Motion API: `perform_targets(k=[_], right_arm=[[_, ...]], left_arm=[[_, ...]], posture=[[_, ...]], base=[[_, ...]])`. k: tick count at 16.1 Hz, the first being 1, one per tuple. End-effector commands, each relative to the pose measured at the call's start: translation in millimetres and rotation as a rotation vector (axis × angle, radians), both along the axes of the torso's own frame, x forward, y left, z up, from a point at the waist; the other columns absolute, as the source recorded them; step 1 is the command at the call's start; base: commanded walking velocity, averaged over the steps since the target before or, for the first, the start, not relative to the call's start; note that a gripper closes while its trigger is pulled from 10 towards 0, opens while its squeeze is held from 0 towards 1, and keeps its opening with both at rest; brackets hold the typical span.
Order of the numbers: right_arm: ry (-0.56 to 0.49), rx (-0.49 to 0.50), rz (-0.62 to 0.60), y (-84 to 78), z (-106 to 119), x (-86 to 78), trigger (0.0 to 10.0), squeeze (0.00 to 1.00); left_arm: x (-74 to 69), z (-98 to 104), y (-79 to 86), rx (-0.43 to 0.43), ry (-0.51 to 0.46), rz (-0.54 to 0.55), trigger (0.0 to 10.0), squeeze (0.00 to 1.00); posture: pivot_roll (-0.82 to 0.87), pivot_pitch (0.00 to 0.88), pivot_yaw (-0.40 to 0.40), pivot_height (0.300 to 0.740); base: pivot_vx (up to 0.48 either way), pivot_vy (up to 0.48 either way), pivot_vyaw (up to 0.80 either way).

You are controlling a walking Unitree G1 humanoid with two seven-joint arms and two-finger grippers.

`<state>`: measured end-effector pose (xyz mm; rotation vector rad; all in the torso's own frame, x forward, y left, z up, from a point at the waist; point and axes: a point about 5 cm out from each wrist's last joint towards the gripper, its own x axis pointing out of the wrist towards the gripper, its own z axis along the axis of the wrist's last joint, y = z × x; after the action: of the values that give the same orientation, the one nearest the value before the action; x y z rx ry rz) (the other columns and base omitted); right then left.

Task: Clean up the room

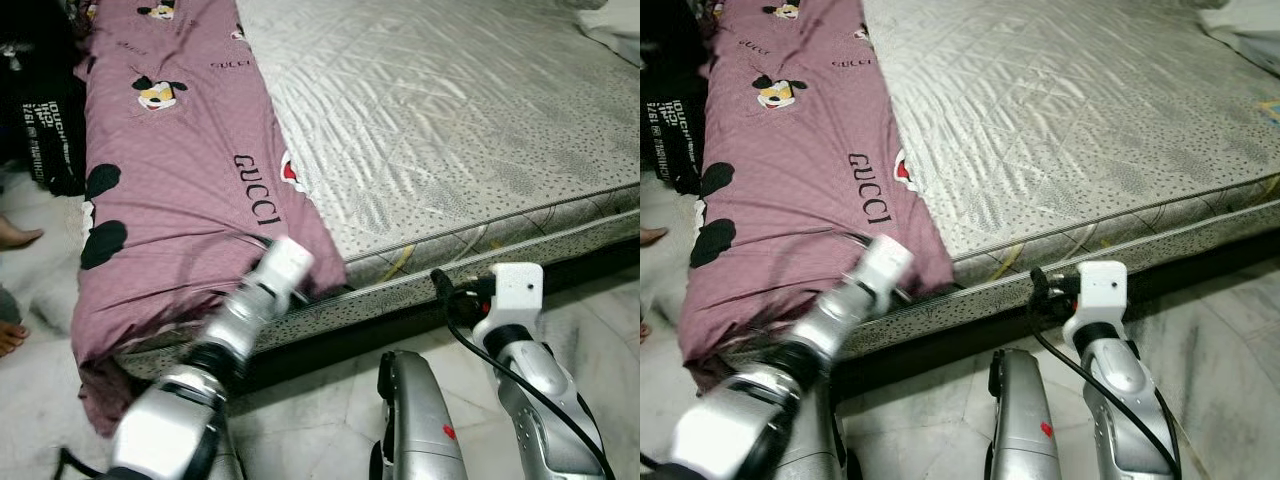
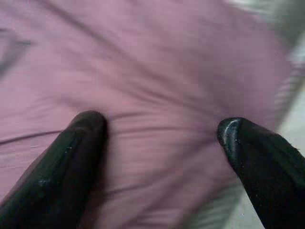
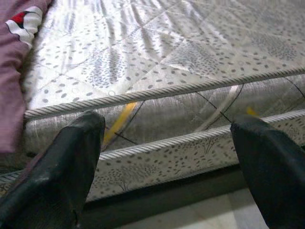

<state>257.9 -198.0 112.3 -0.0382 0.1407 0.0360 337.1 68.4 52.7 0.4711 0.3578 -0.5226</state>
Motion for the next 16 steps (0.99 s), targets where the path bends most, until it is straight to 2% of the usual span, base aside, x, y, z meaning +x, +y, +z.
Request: perform_targets(k=[1, 3, 4, 5, 6, 7, 11, 12, 13, 14, 15, 16], right_arm=[[0.005, 0.001, 0.002, 0.8, 0, -0.7, 10.0, 0.00], [-0.016, 0.014, 0.006, 6.3, 1, 3.7, 10.0, 0.00], [-0.023, 0.019, 0.005, 7.5, 1, 5.6, 10.0, 0.00], [-0.033, 0.029, 0.006, 10.7, 2, 9.3, 10.0, 0.00], [-0.040, 0.036, 0.011, 13.8, 2, 11.3, 10.0, 0.00], [-0.050, 0.045, 0.026, 21.3, 3, 16.5, 10.0, 0.00], [-0.075, 0.059, 0.049, 31.6, 5, 27.3, 10.0, 0.00], [-0.082, 0.065, 0.056, 35.0, 6, 30.7, 10.0, 0.00], [-0.088, 0.074, 0.054, 37.6, 6, 33.0, 10.0, 0.00], [-0.091, 0.078, 0.053, 38.6, 6, 33.6, 10.0, 0.00], [-0.099, 0.089, 0.050, 41.4, 6, 34.8, 10.0, 0.00], [-0.102, 0.113, 0.040, 44.8, 5, 35.7, 10.0, 0.00]], left_arm=[[-13.9, -19, -3.1, 0.032, 0.089, -0.048, 10.0, 0.00], [1.2, 9, -2.9, -0.006, -0.127, -0.013, 10.0, 0.00], [5.1, 18, 0.6, -0.014, -0.202, 0.006, 10.0, 0.00], [7.3, 34, -0.4, -0.043, -0.326, -0.011, 10.0, 0.00], [6.6, 41, -2.7, -0.080, -0.365, -0.028, 10.0, 0.00], [5.0, 57, -5.8, -0.123, -0.459, -0.048, 10.0, 0.00], [-3.8, 87, -8.9, -0.248, -0.603, -0.058, 10.0, 0.00], [-9.9, 98, -2.6, -0.306, -0.654, -0.014, 10.0, 0.00], [-13.8, 103, 12.4, -0.351, -0.675, 0.098, 10.0, 0.00], [-15.5, 102, 19.1, -0.361, -0.676, 0.141, 10.0, 0.00], [-22.9, 98, 37.4, -0.385, -0.671, 0.245, 10.0, 0.00], [-35.0, 86, 63.2, -0.370, -0.656, 0.361, 10.0, 0.00]], posture=[[-0.14, 0.104, -0.014, 0.498], [-0.12, 0.091, -0.008, 0.498], [-0.11, 0.084, -0.006, 0.498], [-0.09, 0.077, -0.007, 0.498], [-0.09, 0.077, -0.007, 0.498], [-0.07, 0.062, -0.010, 0.498], [-0.03, 0.038, -0.018, 0.498], [-0.02, 0.032, -0.017, 0.498], [-0.01, 0.022, -0.015, 0.498], [-0.01, 0.020, -0.013, 0.498], [-0.01, 0.016, -0.010, 0.498], [0.01, 0.007, -0.005, 0.498]], base=[[0.000, 0.000, 0.00], [0.000, 0.000, 0.00], [0.000, 0.000, 0.00], [0.000, 0.000, 0.00], [0.000, 0.000, 0.00], [0.000, 0.000, 0.00], [0.000, 0.000, 0.00], [0.000, 0.000, 0.00], [0.000, 0.000, 0.00], [0.000, 0.000, 0.00], [0.000, 0.000, 0.00], [0.000, 0.000, 0.00]])
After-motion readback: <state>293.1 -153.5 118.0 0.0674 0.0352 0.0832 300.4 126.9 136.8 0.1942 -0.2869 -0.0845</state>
